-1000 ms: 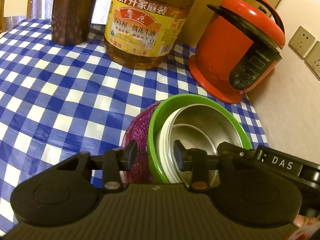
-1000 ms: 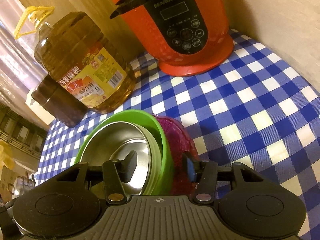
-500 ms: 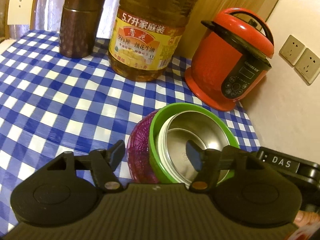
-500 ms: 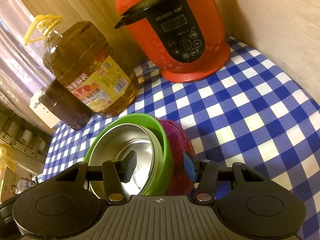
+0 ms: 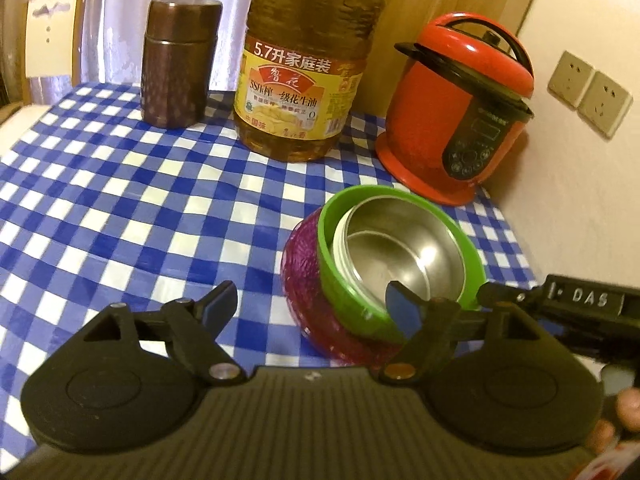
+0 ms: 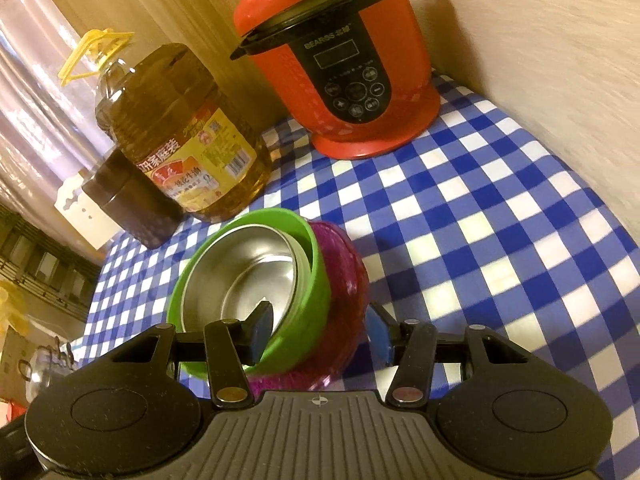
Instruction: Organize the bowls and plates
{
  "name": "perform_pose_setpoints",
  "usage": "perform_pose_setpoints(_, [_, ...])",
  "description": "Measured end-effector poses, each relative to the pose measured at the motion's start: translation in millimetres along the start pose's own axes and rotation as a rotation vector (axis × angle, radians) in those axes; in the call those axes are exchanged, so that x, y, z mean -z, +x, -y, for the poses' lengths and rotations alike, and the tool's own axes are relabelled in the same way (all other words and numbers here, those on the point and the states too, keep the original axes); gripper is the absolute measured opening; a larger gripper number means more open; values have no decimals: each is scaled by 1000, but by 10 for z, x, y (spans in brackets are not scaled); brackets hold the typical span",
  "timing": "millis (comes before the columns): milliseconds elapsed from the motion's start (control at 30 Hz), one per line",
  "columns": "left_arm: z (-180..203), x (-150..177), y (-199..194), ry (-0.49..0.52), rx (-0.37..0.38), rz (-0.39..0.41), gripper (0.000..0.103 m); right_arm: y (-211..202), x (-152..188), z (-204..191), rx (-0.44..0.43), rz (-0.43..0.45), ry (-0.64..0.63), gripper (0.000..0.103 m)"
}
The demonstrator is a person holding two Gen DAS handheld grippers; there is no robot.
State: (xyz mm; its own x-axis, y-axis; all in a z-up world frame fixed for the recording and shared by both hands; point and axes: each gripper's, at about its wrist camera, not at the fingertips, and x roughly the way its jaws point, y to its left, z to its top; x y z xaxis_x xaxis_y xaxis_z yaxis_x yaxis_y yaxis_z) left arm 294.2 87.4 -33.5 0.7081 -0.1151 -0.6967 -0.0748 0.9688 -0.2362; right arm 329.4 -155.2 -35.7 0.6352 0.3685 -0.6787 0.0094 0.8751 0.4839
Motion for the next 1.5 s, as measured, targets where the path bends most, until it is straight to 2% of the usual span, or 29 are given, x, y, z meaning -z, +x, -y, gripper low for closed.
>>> perform_pose_setpoints(167, [57, 109, -120, 59, -17, 14, 79, -133, 106, -14, 17, 3, -40, 52])
perform_pose_setpoints(767, [14, 534, -702, 59, -48, -45, 79, -699, 658, -186, 44, 8, -199, 52])
perform_pose_setpoints(833, [28, 577, -791, 63, -43, -44, 79, -773, 729, -212, 43, 13, -212, 53])
perform_pose_setpoints(967, [76, 687, -991, 90, -48, -34, 79, -936, 883, -264, 39, 22, -229, 64])
perform_pose_setpoints(1233, [126, 856, -1329, 114, -68, -31, 79, -1242, 1156, -334, 46, 28, -277, 65])
perform_pose_setpoints(1333, [119, 904, -1418, 100, -64, -37, 85, -1346, 1246, -350, 51, 26, -285, 65])
perform_pose_setpoints(1400, [122, 943, -1496, 97, -64, -28, 93, -1408, 1295, -351, 49, 24, -279, 65])
perform_pose_setpoints(1500, [137, 983, -1593, 99, -56, -21, 96, -1494, 1353, -359, 50, 20, -275, 65])
